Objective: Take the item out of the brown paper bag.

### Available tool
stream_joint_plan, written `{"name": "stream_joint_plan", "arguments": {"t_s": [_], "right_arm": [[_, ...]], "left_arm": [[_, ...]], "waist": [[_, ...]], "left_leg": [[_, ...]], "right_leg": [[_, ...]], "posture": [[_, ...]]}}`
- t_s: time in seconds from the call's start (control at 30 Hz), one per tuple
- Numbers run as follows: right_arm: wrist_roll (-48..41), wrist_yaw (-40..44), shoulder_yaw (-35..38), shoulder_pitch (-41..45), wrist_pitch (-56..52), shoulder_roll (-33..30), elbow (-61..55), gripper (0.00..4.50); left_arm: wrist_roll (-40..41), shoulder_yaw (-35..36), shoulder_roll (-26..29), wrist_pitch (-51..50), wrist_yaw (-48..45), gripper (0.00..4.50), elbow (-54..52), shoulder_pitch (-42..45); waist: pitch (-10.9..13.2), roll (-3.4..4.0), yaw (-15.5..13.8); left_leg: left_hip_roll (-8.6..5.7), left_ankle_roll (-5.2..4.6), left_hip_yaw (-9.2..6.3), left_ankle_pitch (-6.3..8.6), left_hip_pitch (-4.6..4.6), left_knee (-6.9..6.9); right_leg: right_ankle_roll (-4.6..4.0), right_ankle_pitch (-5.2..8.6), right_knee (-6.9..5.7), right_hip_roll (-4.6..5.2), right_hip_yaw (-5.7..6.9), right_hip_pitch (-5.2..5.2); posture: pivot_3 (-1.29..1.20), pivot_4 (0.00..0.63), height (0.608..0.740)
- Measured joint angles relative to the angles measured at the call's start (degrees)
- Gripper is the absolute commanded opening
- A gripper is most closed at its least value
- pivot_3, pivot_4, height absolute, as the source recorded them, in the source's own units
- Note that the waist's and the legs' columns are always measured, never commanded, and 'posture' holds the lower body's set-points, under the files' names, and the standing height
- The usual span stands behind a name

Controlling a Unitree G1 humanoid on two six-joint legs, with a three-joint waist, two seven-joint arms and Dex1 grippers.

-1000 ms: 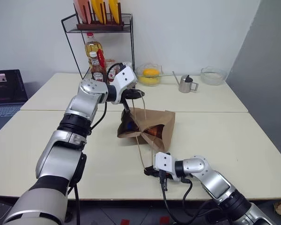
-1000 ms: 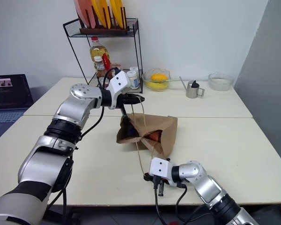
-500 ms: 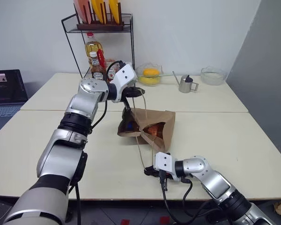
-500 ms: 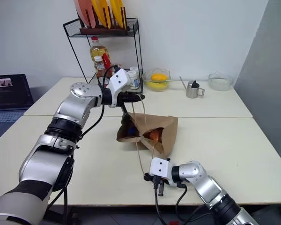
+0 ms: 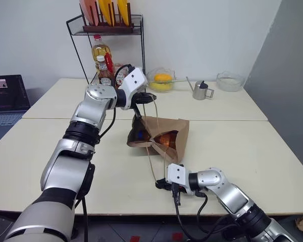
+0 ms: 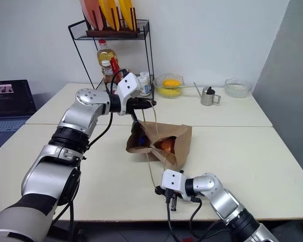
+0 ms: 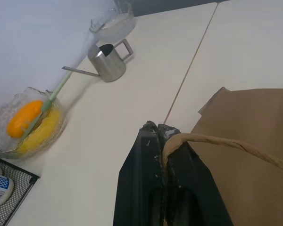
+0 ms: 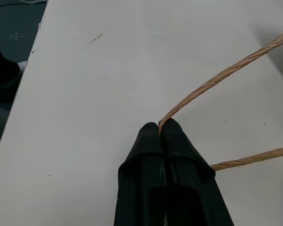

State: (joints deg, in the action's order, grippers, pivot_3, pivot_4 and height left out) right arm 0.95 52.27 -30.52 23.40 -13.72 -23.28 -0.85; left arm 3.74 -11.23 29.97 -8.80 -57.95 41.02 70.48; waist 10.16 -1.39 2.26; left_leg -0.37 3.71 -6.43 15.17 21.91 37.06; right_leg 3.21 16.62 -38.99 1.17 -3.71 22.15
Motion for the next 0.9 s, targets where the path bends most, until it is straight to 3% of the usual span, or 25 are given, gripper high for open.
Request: {"name": "stream_joint_plan", "arguments": {"t_s": [0.57,0.7,0.9], "right_arm": [[0.00,0.15,0.14,0.11,-0.02,-0.30,-0.14,0.00],[-0.23,0.42,1.33,0.11,-1.98,-1.14,-1.80,0.93],[-4.39,2.92,4.93,-2.07,-11.14,-5.83,-8.88,2.95]], "left_arm": [[-0.37,2.77,-0.40,1.82,2.41,0.00,1.02,3.93],[-0.28,2.77,-0.87,1.68,2.20,0.00,0.90,3.78],[-0.02,3.13,-0.96,1.23,1.98,0.00,-0.49,3.08]], "waist": [[-0.06,0.02,-0.07],[-0.05,0.02,-0.27],[-0.04,0.01,-0.44]], "left_leg": [[-0.03,0.00,-0.01,0.00,-0.09,0.00],[-0.05,0.00,-0.01,0.00,-0.05,0.00],[-0.05,0.00,-0.01,0.00,0.05,-0.01]], "right_leg": [[0.01,0.00,0.03,0.04,0.02,-0.11],[0.01,0.00,0.04,0.05,0.02,-0.10],[0.01,0.00,0.07,0.08,0.02,-0.03]], "posture": [[0.00,0.150,0.740],[0.00,0.150,0.740],[0.00,0.150,0.740]]}}
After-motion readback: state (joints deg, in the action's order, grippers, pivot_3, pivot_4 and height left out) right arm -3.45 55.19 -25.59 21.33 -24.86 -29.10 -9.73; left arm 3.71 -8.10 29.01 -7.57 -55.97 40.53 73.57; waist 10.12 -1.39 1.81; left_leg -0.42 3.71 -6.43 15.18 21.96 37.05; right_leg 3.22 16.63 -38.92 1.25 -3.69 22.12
